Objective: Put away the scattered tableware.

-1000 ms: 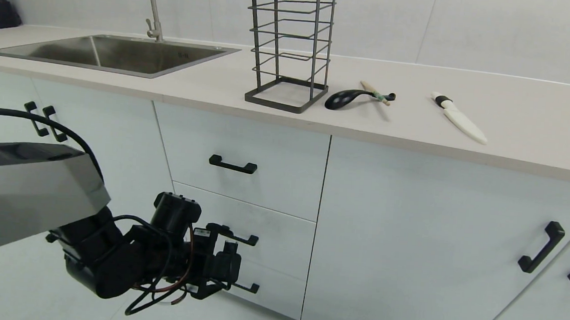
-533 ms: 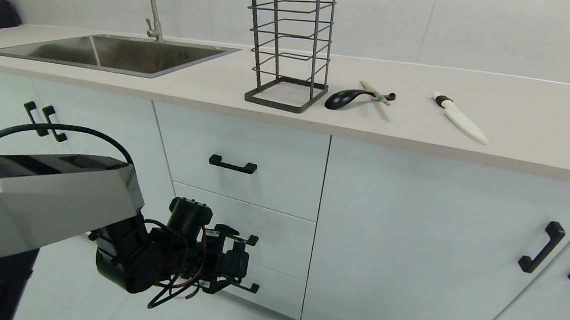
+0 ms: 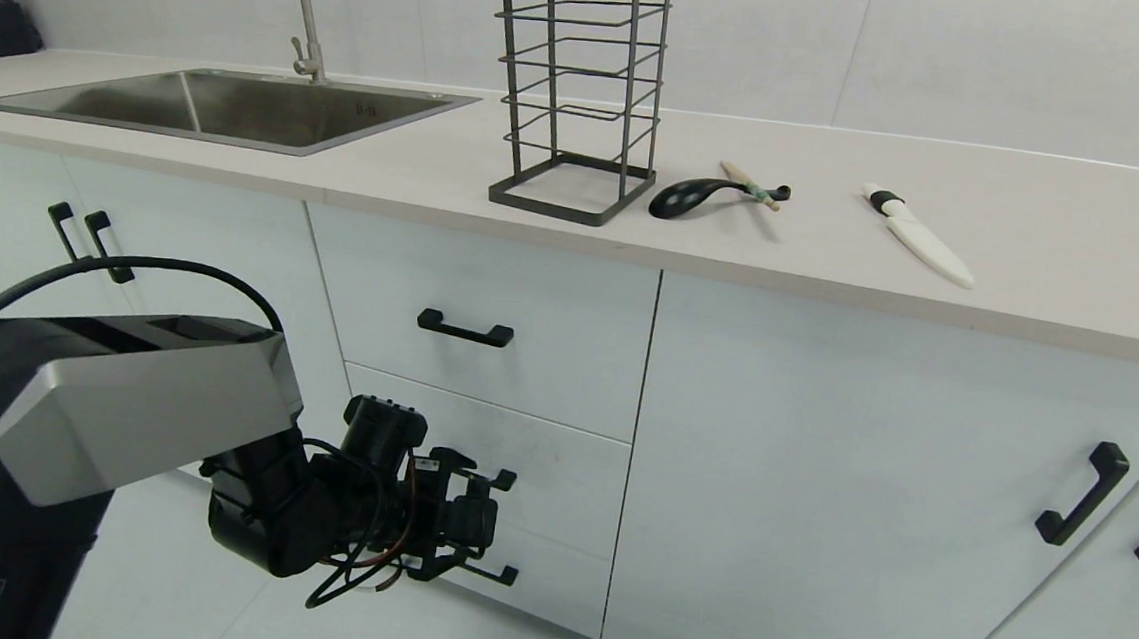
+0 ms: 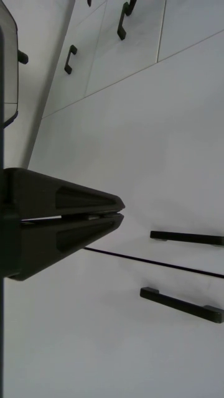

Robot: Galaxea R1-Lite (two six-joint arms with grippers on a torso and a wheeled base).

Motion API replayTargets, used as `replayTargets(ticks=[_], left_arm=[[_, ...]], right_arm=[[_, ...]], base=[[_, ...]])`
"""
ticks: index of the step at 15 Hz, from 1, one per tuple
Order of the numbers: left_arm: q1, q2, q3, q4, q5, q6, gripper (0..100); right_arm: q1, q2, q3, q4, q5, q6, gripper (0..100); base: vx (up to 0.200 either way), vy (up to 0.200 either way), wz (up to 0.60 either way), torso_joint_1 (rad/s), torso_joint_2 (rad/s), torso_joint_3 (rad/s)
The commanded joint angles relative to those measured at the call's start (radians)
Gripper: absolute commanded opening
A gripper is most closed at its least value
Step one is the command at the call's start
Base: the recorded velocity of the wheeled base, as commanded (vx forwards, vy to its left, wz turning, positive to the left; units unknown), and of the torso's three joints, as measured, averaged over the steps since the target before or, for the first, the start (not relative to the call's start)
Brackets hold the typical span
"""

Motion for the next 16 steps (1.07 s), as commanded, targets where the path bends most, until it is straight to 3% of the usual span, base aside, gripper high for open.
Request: replayTargets(ticks=[1, 16], left_arm=[[0.0, -0.001, -0.008, -0.002, 0.0, 0.001, 100], [-0.009, 0.073, -0.076, -0.002, 0.0, 0.002, 100]], right_arm=[[0.0, 0.002, 0.0, 0.0, 0.0, 0.0, 0], [0.0, 0.002, 0.0, 0.0, 0.0, 0.0, 0]], base=[[0.0, 0.0, 0.0, 0.0, 0.0, 0.0], [0.0, 0.0, 0.0, 0.0, 0.0, 0.0]])
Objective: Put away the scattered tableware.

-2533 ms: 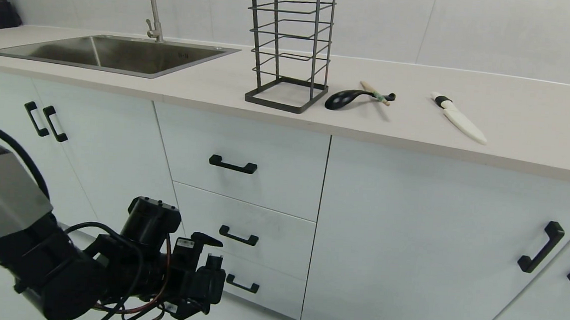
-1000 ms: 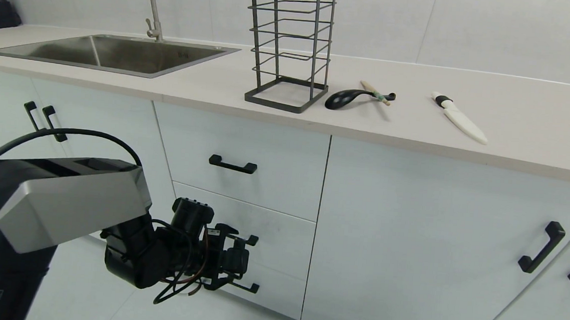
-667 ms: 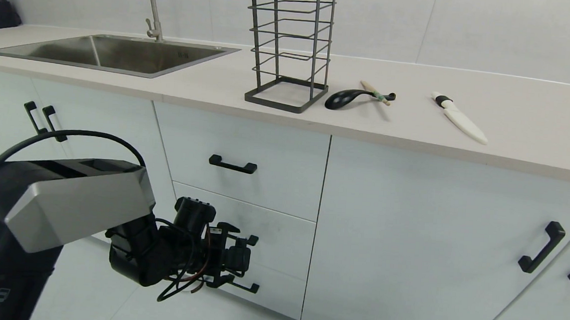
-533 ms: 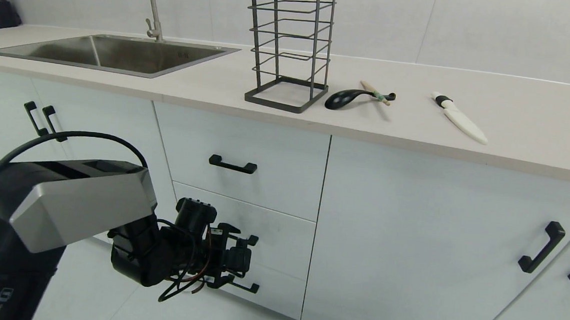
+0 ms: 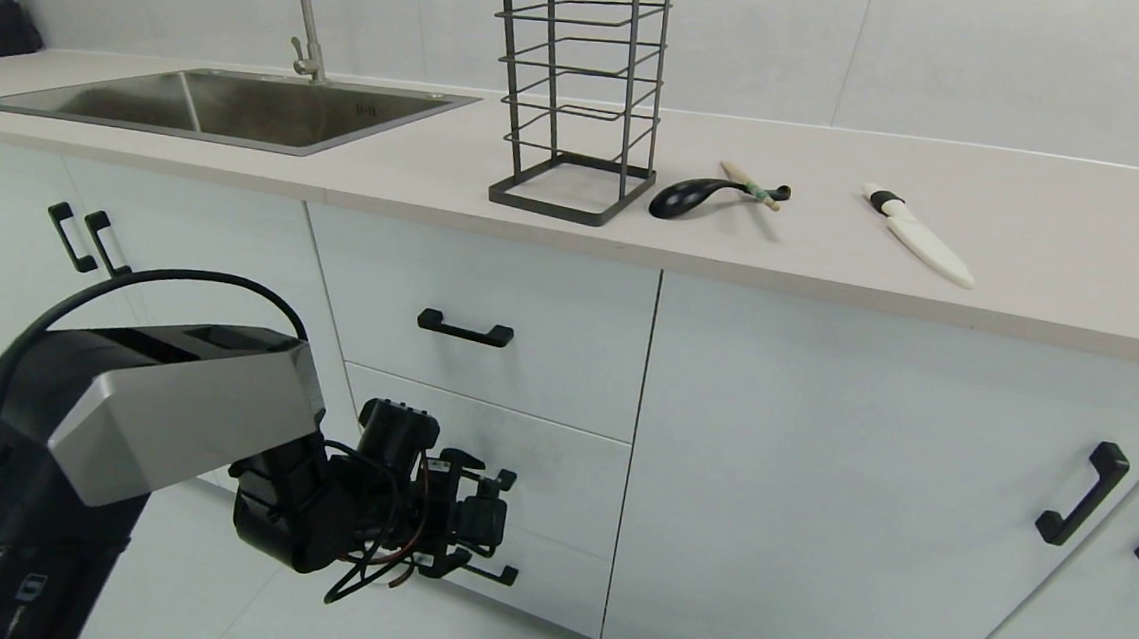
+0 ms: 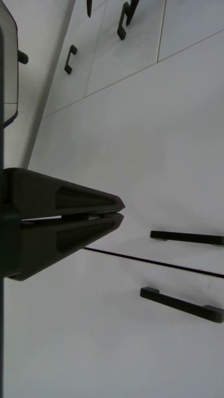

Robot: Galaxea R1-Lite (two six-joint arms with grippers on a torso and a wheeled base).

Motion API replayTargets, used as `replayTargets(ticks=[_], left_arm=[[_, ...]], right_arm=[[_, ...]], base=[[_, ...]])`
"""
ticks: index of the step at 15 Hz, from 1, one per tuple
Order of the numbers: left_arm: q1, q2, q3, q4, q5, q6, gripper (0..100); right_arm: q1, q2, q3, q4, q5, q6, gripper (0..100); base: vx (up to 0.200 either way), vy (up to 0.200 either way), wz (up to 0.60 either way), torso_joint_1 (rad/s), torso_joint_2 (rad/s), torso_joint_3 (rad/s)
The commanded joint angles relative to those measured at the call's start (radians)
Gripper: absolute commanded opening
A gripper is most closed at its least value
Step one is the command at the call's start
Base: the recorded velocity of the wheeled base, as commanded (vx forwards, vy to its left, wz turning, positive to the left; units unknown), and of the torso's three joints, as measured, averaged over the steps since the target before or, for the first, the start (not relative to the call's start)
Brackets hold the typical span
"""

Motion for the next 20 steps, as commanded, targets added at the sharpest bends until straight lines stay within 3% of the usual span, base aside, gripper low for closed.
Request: replayTargets(ticks=[1, 6, 11, 20], left_arm=[[-0.003, 0.011, -0.022, -0.001, 0.0, 0.0, 100], [-0.003, 0.026, -0.031, 0.002, 0.0, 0.0, 100], [0.0, 0.022, 0.033, -0.001, 0.002, 0.002, 100], [0.002, 0.017, 0.058, -0.031, 0.005, 0.0, 100]], right_arm=[[0.0, 0.002, 0.0, 0.0, -0.001, 0.0, 0], [0.0, 0.002, 0.0, 0.0, 0.001, 0.0, 0], [0.0, 0.002, 0.0, 0.0, 0.001, 0.0, 0], [0.0, 0.002, 0.0, 0.0, 0.001, 0.0, 0]], base=[[0.0, 0.0, 0.0, 0.0, 0.0, 0.0], [0.0, 0.0, 0.0, 0.0, 0.0, 0.0], [0.0, 0.0, 0.0, 0.0, 0.0, 0.0], [0.0, 0.0, 0.0, 0.0, 0.0, 0.0]])
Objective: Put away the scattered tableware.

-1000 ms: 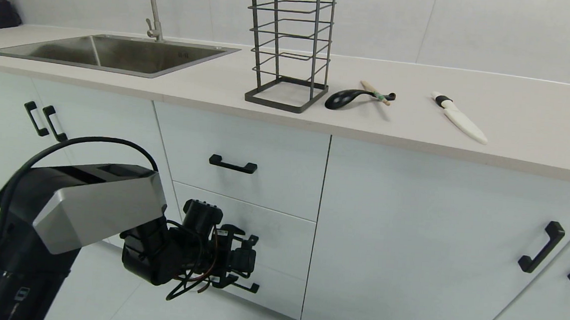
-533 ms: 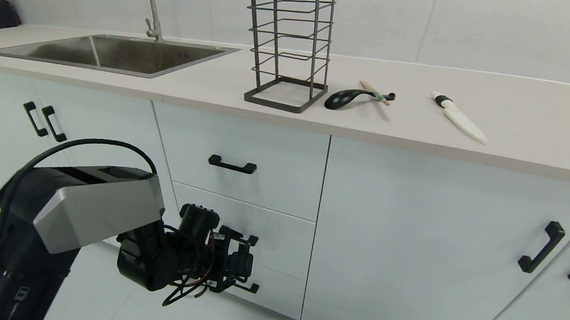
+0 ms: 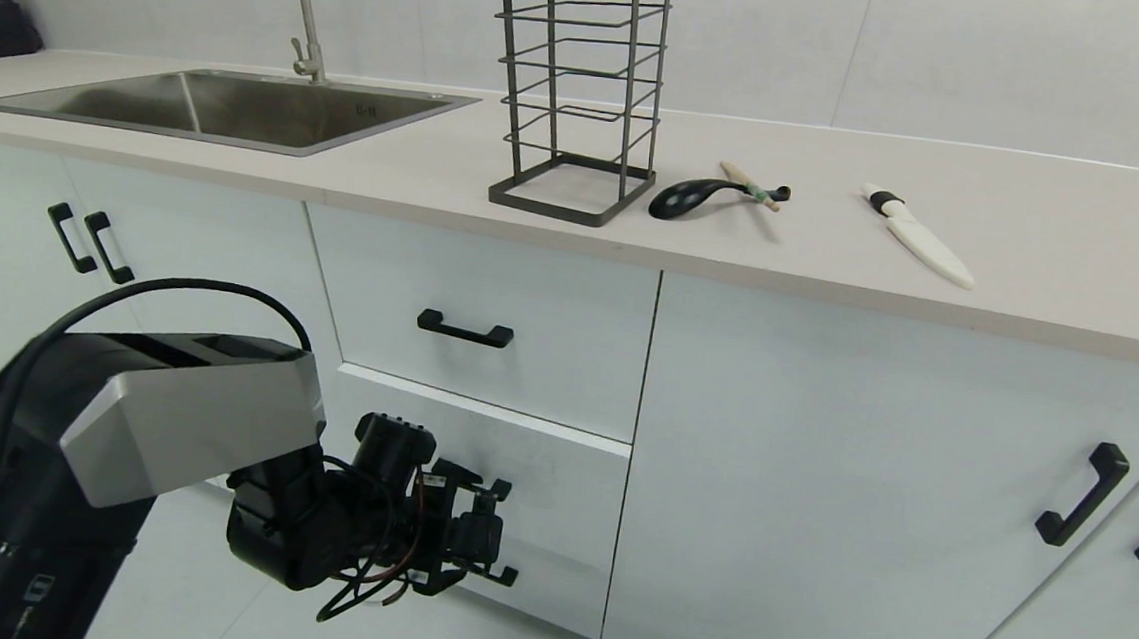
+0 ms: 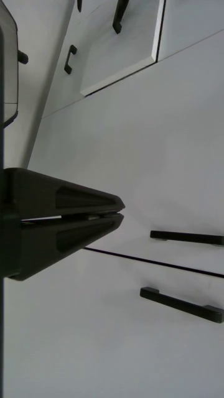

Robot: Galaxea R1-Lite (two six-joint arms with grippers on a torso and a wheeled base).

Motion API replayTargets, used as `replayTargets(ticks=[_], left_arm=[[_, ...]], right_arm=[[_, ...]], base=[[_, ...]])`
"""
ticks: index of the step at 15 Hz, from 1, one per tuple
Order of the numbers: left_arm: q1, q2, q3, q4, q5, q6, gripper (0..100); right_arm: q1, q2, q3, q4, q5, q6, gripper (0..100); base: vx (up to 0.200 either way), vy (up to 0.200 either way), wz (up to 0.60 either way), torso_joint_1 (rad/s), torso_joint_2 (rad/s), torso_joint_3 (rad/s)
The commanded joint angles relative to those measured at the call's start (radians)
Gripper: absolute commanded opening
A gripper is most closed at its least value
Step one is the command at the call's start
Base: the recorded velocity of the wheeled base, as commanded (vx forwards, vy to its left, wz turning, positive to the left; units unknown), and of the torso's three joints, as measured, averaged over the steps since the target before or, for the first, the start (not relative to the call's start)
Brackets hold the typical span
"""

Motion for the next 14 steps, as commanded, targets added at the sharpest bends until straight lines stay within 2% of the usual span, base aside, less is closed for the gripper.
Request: replayTargets(ticks=[1, 5, 10, 12, 14], left_arm=[[0.002, -0.001, 0.002, -0.004, -0.001, 0.0, 100], [0.002, -0.029, 0.028, -0.006, 0.001, -0.002, 100], [0.028, -0.155, 0.228, -0.099, 0.007, -0.011, 100], [0.008, -0.33, 0.297, -0.11, 0.007, -0.034, 100], [-0.015, -0.547, 0.382, -0.063, 0.007, -0.092, 100]], right_arm=[[0.0, 0.002, 0.0, 0.0, 0.0, 0.0, 0], [0.0, 0.002, 0.0, 0.0, 0.0, 0.0, 0], [0.0, 0.002, 0.0, 0.0, 0.0, 0.0, 0], [0.0, 0.002, 0.0, 0.0, 0.0, 0.0, 0], [0.0, 0.002, 0.0, 0.0, 0.0, 0.0, 0]], base=[[0.0, 0.0, 0.0, 0.0, 0.0, 0.0], [0.0, 0.0, 0.0, 0.0, 0.0, 0.0], [0.0, 0.0, 0.0, 0.0, 0.0, 0.0], [0.0, 0.0, 0.0, 0.0, 0.0, 0.0], [0.0, 0.0, 0.0, 0.0, 0.0, 0.0]])
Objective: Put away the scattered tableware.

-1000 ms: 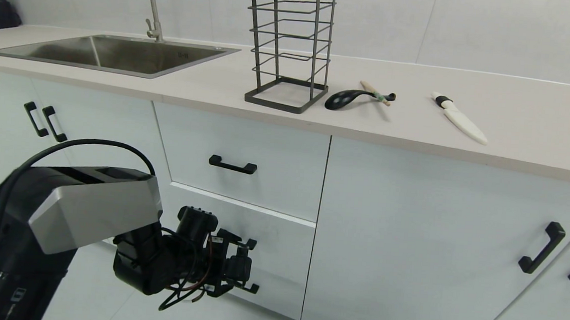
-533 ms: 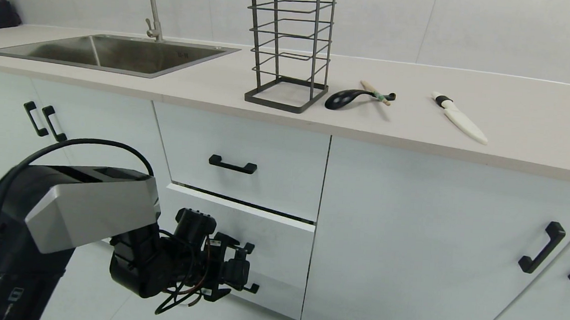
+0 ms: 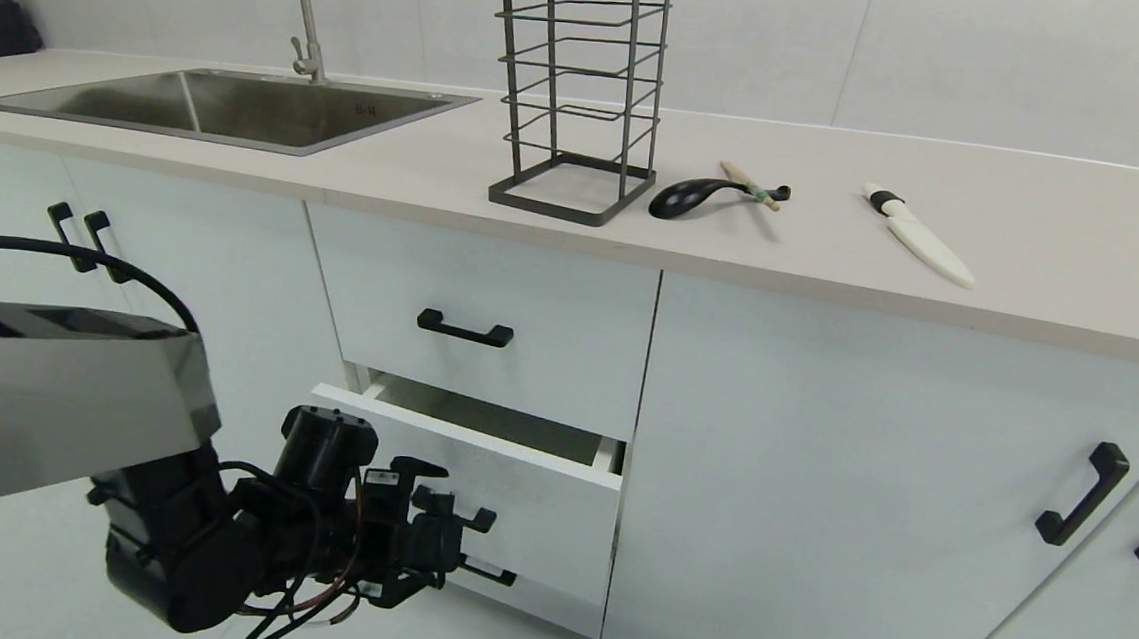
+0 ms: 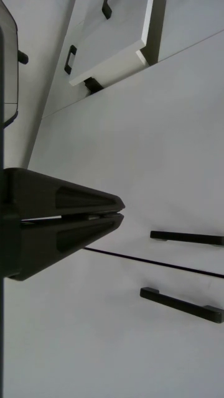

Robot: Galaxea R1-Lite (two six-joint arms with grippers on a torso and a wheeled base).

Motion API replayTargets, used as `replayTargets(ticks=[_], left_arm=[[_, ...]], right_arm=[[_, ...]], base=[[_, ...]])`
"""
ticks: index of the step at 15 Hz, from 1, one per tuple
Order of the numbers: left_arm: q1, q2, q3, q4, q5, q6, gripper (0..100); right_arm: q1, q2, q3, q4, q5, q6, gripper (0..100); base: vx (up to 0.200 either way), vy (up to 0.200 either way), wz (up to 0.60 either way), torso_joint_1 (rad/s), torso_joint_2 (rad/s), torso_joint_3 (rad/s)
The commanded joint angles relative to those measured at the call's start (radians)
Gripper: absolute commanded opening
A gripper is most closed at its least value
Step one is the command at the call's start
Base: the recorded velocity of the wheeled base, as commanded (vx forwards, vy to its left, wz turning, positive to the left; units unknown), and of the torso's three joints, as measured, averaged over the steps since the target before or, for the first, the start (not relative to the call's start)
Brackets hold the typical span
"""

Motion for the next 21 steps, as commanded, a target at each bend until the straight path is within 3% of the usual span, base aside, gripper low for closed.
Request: replayTargets(ticks=[1, 3, 5, 8, 14, 18, 21], left_arm=[[-0.024, -0.355, 0.119, 0.072, 0.001, -0.068, 100], [-0.017, -0.451, 0.093, 0.176, 0.0, -0.078, 100], [-0.025, -0.42, 0.017, 0.207, -0.003, -0.078, 100], [-0.025, -0.264, -0.105, 0.196, -0.008, -0.076, 100], [-0.025, 0.004, -0.209, 0.121, -0.008, -0.073, 100], [-0.019, 0.029, -0.192, 0.109, -0.008, -0.068, 100], [-0.025, 0.023, -0.109, 0.081, -0.008, -0.067, 100]], right_arm=[[0.001, 0.002, 0.0, 0.0, 0.001, 0.0, 0], [0.001, 0.002, 0.0, 0.0, 0.001, 0.0, 0], [0.001, 0.002, 0.0, 0.0, 0.001, 0.0, 0], [0.001, 0.002, 0.0, 0.0, 0.001, 0.0, 0], [0.001, 0.002, 0.0, 0.0, 0.001, 0.0, 0], [0.001, 0.002, 0.0, 0.0, 0.001, 0.0, 0], [0.001, 0.002, 0.0, 0.0, 0.001, 0.0, 0]], base=[[0.0, 0.0, 0.0, 0.0, 0.0, 0.0], [0.0, 0.0, 0.0, 0.0, 0.0, 0.0], [0.0, 0.0, 0.0, 0.0, 0.0, 0.0], [0.0, 0.0, 0.0, 0.0, 0.0, 0.0], [0.0, 0.0, 0.0, 0.0, 0.0, 0.0], [0.0, 0.0, 0.0, 0.0, 0.0, 0.0], [0.0, 0.0, 0.0, 0.0, 0.0, 0.0]])
